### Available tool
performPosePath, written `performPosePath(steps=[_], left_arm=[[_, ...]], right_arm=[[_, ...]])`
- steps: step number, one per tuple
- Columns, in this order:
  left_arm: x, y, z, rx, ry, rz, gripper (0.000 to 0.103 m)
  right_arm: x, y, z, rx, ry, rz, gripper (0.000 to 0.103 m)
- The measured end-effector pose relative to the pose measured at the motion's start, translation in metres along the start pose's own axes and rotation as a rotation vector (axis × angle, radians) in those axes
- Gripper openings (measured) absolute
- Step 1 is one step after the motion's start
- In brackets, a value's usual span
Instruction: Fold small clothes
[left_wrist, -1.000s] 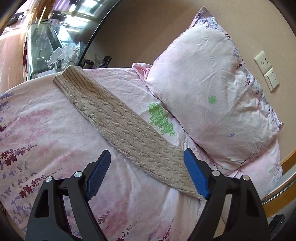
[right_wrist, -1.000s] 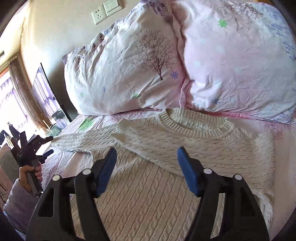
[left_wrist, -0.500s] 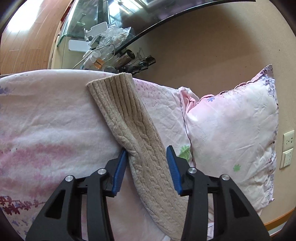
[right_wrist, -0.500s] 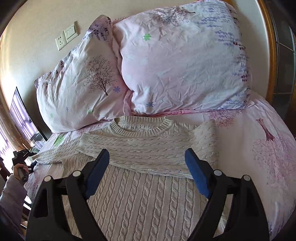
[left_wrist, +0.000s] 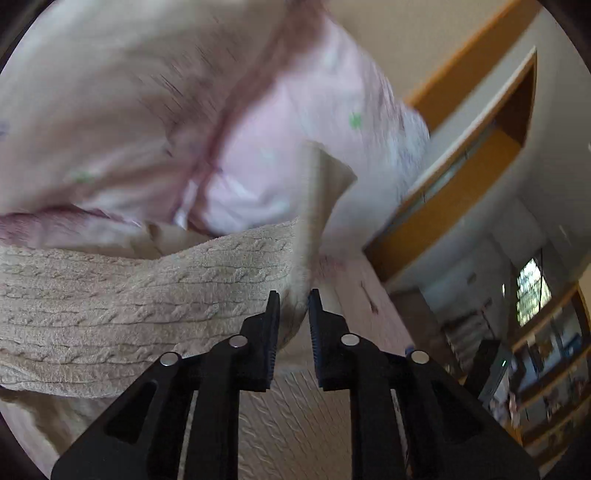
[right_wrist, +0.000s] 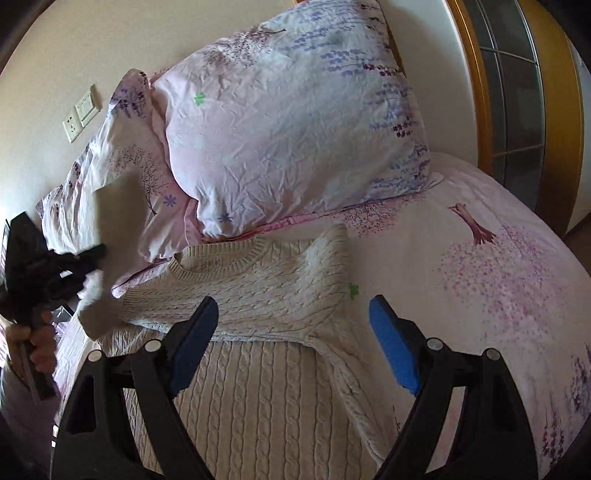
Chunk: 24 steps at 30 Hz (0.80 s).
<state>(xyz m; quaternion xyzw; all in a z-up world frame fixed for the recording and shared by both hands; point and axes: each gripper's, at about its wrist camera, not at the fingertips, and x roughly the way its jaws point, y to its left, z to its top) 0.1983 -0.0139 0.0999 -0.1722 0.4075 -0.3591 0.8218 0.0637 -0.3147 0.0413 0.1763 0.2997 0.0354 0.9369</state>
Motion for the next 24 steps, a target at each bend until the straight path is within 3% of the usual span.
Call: performPosePath(steps=[2,3,6,8,9,12,14,17,18,20,22,24], left_arm=[[0.042,-0.011,-0.021,0.036,0.136,0.056,0.017],[0.04,-0.009,-0.032,0.042,0.148,0.058,0.017],[-0.017,0.012,-0.061,0.042,0.066,0.129,0.026],[-0.068,0.035,-0.081,-0.002,0.004,0.23,0.057],[-0.091,0.048,-0.093,-0.026,-0.01,0.289,0.058],[-0.139,0.08,-0.133,-0.131,0.007,0.374,0.058],[-0.156,0.091,-0.165,-0.184,0.032,0.368,0.058],[-0.17,0.091,-0.208,-0.232,0.041,0.322,0.055],[-0.174,0.085,-0.218,-0.225,0.012,0.308,0.055],[-0.168,0.073,-0.23,-0.226,0.023,0.247,0.043],[-0.163,0.062,-0.243,-0.235,0.033,0.197,0.04],[-0.16,0.052,-0.25,-0.217,0.037,0.192,0.035]], right_arm=[[-0.004,-0.009,-0.005,0.005,0.033,-0.016,0.084],[-0.01,-0.014,-0.01,-0.002,0.042,-0.023,0.084],[-0.028,-0.036,-0.029,-0.011,0.086,-0.024,0.084],[-0.033,-0.054,-0.045,0.025,0.155,0.028,0.083],[-0.034,-0.062,-0.055,0.056,0.191,0.06,0.081],[-0.036,-0.076,-0.084,0.133,0.291,0.144,0.059],[-0.04,-0.076,-0.1,0.132,0.325,0.145,0.049],[-0.051,-0.073,-0.116,0.121,0.326,0.155,0.046],[-0.055,-0.073,-0.12,0.134,0.334,0.175,0.044],[-0.061,-0.073,-0.127,0.159,0.339,0.221,0.036],[-0.063,-0.072,-0.137,0.191,0.374,0.297,0.029],[-0.067,-0.066,-0.144,0.186,0.389,0.346,0.022]])
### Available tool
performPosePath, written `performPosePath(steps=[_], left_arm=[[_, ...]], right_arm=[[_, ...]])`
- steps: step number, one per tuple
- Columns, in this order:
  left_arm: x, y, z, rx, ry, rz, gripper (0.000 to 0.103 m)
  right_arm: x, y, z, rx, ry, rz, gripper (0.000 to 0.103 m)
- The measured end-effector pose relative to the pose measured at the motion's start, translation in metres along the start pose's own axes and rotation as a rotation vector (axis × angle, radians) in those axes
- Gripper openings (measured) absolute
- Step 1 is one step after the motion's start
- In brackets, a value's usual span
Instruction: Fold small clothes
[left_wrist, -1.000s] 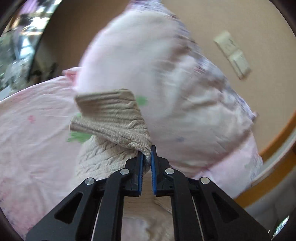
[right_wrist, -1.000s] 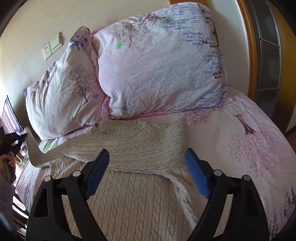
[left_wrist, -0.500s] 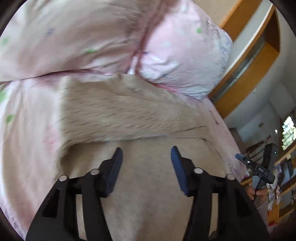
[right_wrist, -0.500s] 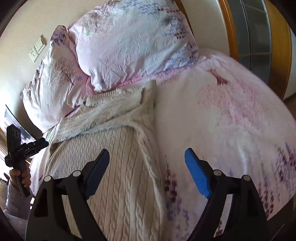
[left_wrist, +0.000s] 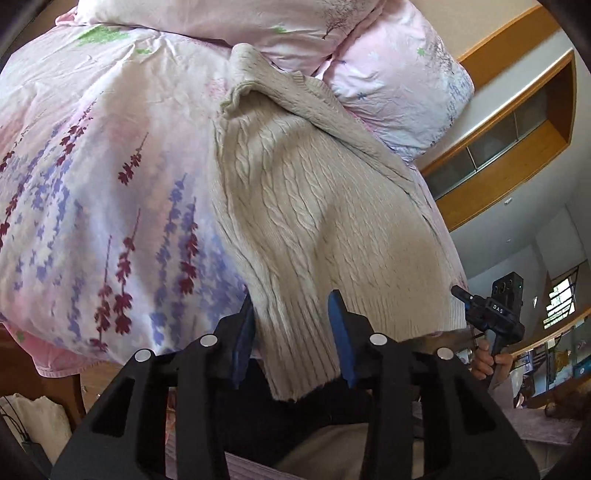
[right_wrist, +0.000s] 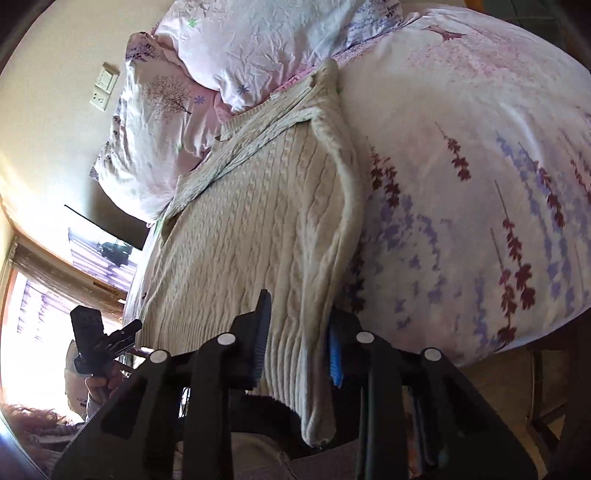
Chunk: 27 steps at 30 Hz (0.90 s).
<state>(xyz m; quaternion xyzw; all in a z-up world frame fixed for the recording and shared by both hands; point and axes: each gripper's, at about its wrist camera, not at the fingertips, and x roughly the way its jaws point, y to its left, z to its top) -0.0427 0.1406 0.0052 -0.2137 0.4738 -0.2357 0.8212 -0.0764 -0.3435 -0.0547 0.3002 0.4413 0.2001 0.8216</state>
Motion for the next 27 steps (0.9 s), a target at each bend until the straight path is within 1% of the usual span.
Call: performPosePath(steps=[1,2,3,4,5,7,10,12,14,15,16,17,18,19,20,21,22,23,24,25,26,27], left_arm=[[0.001,0.0,-0.004,-0.012,0.013,-0.025,0.021],[0.004,0.0,-0.006,-0.032,0.028,-0.054,0.018],[0.006,-0.001,-0.007,-0.035,0.035,-0.067,0.017],[0.008,-0.003,-0.006,-0.02,0.036,-0.068,0.013],[0.007,-0.005,-0.001,-0.007,0.026,-0.072,0.011],[-0.001,-0.008,0.02,0.014,-0.018,-0.102,0.01],[-0.021,-0.02,0.074,0.098,-0.151,-0.088,0.01],[-0.025,-0.026,0.124,0.133,-0.25,-0.053,0.01],[-0.017,-0.029,0.175,0.133,-0.334,-0.005,0.01],[-0.007,-0.028,0.201,0.117,-0.367,0.025,0.01],[0.008,-0.026,0.226,0.102,-0.384,0.052,0.011],[0.024,-0.022,0.247,0.091,-0.391,0.094,0.015],[0.041,-0.018,0.266,0.071,-0.387,0.152,0.02],[0.055,-0.012,0.28,0.043,-0.365,0.211,0.032],[0.063,-0.002,0.288,-0.007,-0.329,0.247,0.042],[0.066,0.007,0.29,-0.044,-0.291,0.23,0.045],[0.063,0.015,0.286,-0.054,-0.278,0.182,0.05],[0.057,0.022,0.279,-0.042,-0.272,0.154,0.059],[0.054,0.028,0.273,-0.025,-0.258,0.16,0.065],[0.052,0.034,0.266,-0.017,-0.235,0.176,0.073],[0.052,0.042,0.259,-0.023,-0.204,0.176,0.073],[0.056,0.05,0.254,-0.043,-0.165,0.157,0.073]], right_arm=[[0.002,0.002,-0.002,0.0,0.014,0.019,0.012],[0.003,0.004,-0.004,-0.006,0.02,0.025,0.009],[0.003,0.007,-0.004,-0.012,0.014,0.029,0.008],[0.003,0.01,-0.002,-0.014,0.003,0.038,0.008],[-0.001,0.014,0.003,-0.018,-0.017,0.052,0.007],[-0.01,0.027,0.023,-0.051,-0.077,0.085,0.007],[-0.021,0.057,0.076,-0.116,-0.193,0.133,0.007],[-0.019,0.073,0.123,-0.135,-0.271,0.158,0.007],[-0.004,0.079,0.175,-0.097,-0.336,0.175,0.007],[0.009,0.078,0.2,-0.05,-0.368,0.186,0.007],[0.023,0.073,0.222,0.002,-0.398,0.189,0.009],[0.04,0.066,0.244,0.061,-0.421,0.16,0.02],[0.058,0.059,0.259,0.105,-0.428,0.102,0.034],[0.074,0.051,0.268,0.153,-0.415,0.022,0.066],[0.085,0.042,0.271,0.19,-0.388,-0.039,0.072],[0.091,0.036,0.269,0.2,-0.358,-0.037,0.072],[0.094,0.033,0.264,0.176,-0.339,-0.02,0.072],[0.093,0.032,0.259,0.138,-0.339,-0.039,0.074],[0.09,0.033,0.253,0.101,-0.351,-0.085,0.076],[0.088,0.033,0.249,0.073,-0.36,-0.113,0.08],[0.086,0.031,0.245,0.058,-0.358,-0.121,0.081],[0.086,0.029,0.242,0.054,-0.348,-0.113,0.081]])
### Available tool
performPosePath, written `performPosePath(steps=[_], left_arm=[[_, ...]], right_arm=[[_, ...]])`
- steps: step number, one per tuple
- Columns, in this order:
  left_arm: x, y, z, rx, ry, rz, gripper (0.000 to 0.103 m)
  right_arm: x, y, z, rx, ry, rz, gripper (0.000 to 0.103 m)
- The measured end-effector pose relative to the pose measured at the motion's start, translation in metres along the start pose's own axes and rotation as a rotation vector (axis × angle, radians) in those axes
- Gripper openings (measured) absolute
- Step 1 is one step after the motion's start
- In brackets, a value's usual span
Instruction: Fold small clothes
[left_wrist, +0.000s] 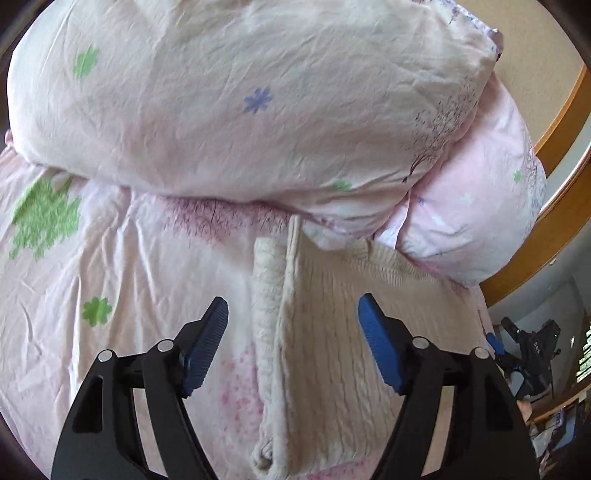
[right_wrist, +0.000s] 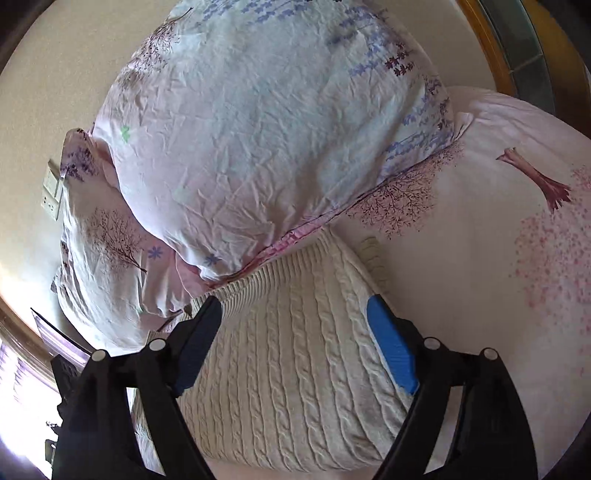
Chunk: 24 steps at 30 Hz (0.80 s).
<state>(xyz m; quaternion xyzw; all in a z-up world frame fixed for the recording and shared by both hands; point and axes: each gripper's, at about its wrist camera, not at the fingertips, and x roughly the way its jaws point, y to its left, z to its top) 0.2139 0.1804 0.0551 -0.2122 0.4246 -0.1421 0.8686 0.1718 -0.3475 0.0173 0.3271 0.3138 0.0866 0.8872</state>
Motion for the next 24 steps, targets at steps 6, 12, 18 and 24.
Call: performPosePath(steps=[6,12,18,24], left_arm=[[0.029,0.021,-0.026,-0.108,0.114,-0.075,0.065],[0.041,0.014,-0.028,-0.306,0.102,-0.209,0.014],[0.027,-0.118,-0.004,-0.163,0.076,-0.601,0.013],[0.161,-0.262,-0.035,-0.267,0.468,-0.921,0.018]], right_arm=[[0.004,0.006,-0.009,-0.026,0.045,0.036,0.081],[-0.014,0.007,-0.018,-0.022,0.07,0.107,0.081],[-0.059,-0.002,-0.007,-0.065,-0.038,0.046,0.081],[-0.067,-0.03,0.017,0.043,-0.076,-0.008,0.081]])
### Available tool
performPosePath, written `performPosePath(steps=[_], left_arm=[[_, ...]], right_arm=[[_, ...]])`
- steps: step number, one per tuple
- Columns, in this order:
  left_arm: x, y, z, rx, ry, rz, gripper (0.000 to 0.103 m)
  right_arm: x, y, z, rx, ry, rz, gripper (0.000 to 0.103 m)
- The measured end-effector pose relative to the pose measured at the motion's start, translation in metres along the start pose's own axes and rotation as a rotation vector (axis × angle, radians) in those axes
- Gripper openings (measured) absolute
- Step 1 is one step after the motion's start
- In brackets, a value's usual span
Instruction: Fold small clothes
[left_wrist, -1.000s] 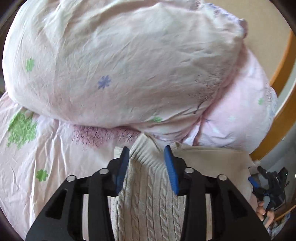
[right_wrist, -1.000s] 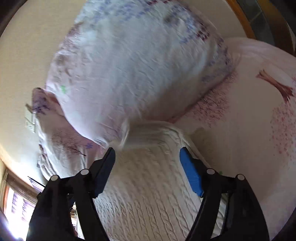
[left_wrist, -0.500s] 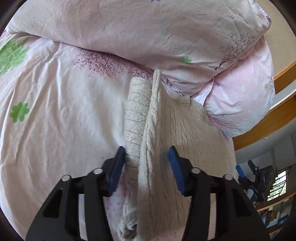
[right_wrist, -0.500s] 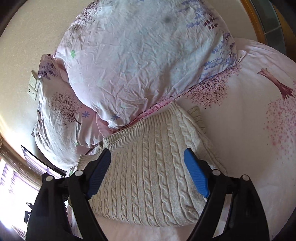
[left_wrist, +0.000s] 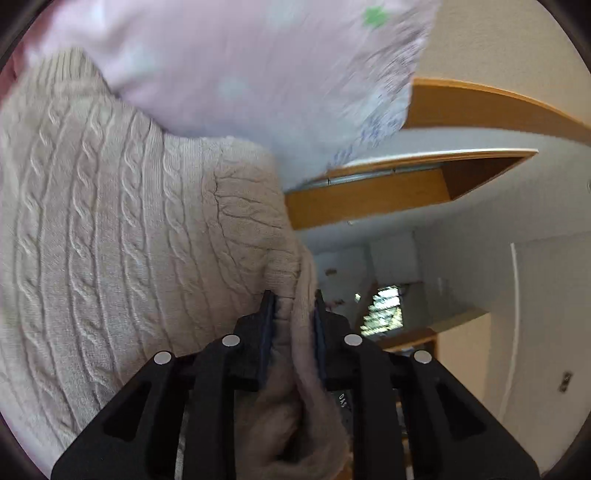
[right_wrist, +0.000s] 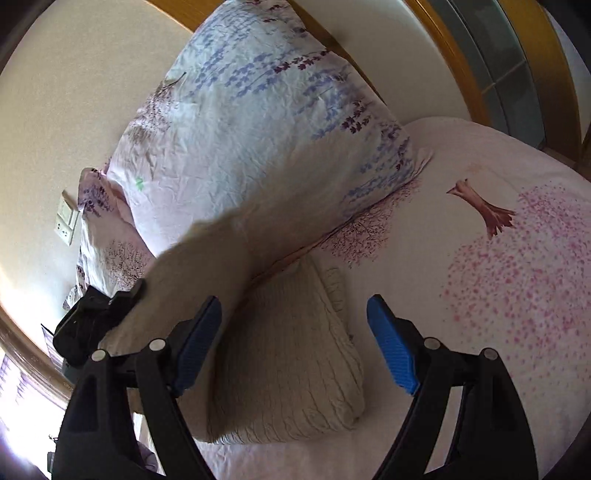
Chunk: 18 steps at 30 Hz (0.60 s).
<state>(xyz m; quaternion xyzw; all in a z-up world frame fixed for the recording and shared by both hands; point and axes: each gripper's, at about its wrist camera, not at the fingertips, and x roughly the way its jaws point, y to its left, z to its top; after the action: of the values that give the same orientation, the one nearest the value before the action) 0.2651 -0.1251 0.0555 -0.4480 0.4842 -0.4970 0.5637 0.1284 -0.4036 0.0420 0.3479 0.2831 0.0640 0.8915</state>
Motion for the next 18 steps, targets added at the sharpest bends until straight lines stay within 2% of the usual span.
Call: performPosePath(steps=[1,2,4,6,7,9,12,16,18], left_arm=[[0.012,0.005,-0.002,-0.03,0.026,-0.036,0.018],[0.011,0.002,-0.006,0.001,0.03,-0.037,0.018],[-0.015,-0.012,-0.013,0.135,-0.028,0.06,0.021],[-0.056,-0.017,-0.018,0.206,-0.133,0.23,0.048],[-0.075,-0.015,-0.02,0.227,-0.175,0.333,0.067],[-0.098,-0.006,-0.022,0.247,-0.203,0.494,0.068],[-0.109,0.017,-0.027,0.221,-0.16,0.676,0.07],[-0.08,0.038,-0.026,0.245,-0.065,0.762,0.074],[-0.069,0.043,-0.025,0.246,-0.054,0.752,0.076]], right_arm=[[0.003,-0.004,0.003,0.005,0.027,-0.012,0.082],[0.005,-0.008,0.006,0.006,0.057,-0.018,0.085],[0.009,-0.018,0.013,0.009,0.111,0.002,0.094],[0.019,-0.029,0.019,0.036,0.171,0.027,0.096],[0.03,-0.033,0.021,0.056,0.219,0.047,0.096],[0.054,-0.039,0.024,0.081,0.309,0.06,0.096],[0.086,-0.041,0.022,0.079,0.408,0.036,0.096],[0.108,-0.035,0.017,0.05,0.482,0.043,0.092],[0.112,-0.032,0.017,0.036,0.478,0.044,0.091]])
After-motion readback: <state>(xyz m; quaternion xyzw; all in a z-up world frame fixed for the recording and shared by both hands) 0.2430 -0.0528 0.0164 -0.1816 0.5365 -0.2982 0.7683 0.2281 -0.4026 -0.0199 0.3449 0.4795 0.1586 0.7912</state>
